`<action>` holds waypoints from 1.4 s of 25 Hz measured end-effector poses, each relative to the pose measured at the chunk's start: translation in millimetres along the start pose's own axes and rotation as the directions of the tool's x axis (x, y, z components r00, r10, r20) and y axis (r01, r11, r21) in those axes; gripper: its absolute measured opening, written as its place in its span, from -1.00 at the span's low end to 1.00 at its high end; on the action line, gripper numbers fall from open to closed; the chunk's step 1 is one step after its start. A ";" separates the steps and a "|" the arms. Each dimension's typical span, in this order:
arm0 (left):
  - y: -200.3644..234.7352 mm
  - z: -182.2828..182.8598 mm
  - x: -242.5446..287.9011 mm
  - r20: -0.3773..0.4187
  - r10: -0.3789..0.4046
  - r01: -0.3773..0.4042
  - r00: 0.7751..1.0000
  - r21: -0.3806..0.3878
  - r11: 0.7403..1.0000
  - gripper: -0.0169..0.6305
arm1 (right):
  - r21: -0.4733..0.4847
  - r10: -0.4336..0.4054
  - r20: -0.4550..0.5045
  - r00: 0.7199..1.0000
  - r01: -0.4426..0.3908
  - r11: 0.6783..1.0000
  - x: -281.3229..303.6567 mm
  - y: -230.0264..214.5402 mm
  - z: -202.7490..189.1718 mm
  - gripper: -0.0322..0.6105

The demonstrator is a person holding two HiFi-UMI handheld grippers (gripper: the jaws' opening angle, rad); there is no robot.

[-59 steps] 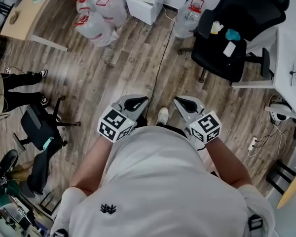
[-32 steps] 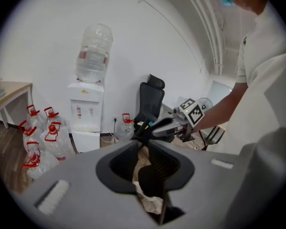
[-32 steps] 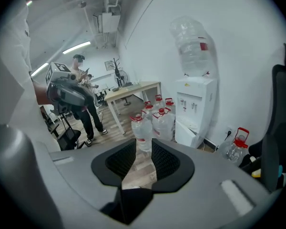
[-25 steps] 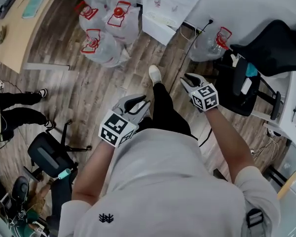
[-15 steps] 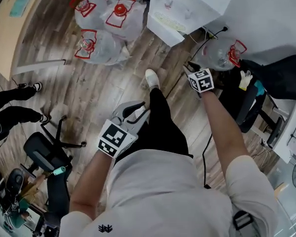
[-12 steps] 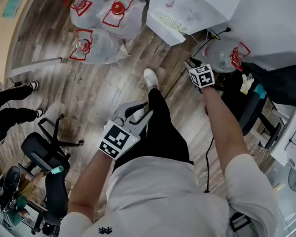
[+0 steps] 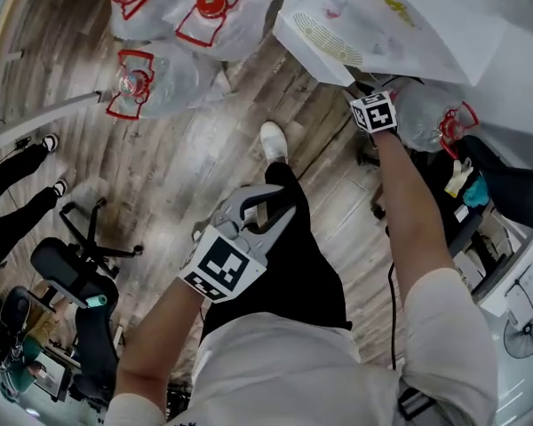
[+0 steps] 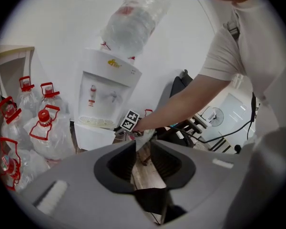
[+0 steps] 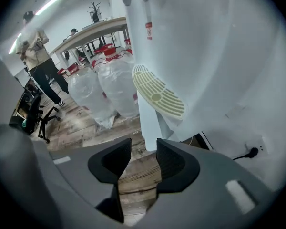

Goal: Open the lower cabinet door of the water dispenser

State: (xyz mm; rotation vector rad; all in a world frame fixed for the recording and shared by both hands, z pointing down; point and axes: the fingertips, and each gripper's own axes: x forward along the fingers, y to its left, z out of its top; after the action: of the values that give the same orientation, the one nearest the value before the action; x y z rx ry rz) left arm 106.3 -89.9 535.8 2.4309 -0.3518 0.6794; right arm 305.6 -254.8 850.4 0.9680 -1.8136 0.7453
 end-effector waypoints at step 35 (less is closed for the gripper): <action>18.7 -11.7 -19.5 0.083 0.025 -0.017 0.996 -0.095 0.995 -0.63 | -0.014 0.030 -0.122 0.992 -0.032 0.999 43.7 32.6 -13.4 -0.62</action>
State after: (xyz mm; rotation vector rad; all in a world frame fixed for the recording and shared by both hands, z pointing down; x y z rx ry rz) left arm 78.2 -95.9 542.1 2.3740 -0.4344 0.5576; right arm 271.8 -240.6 892.8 0.8664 -1.7291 0.7915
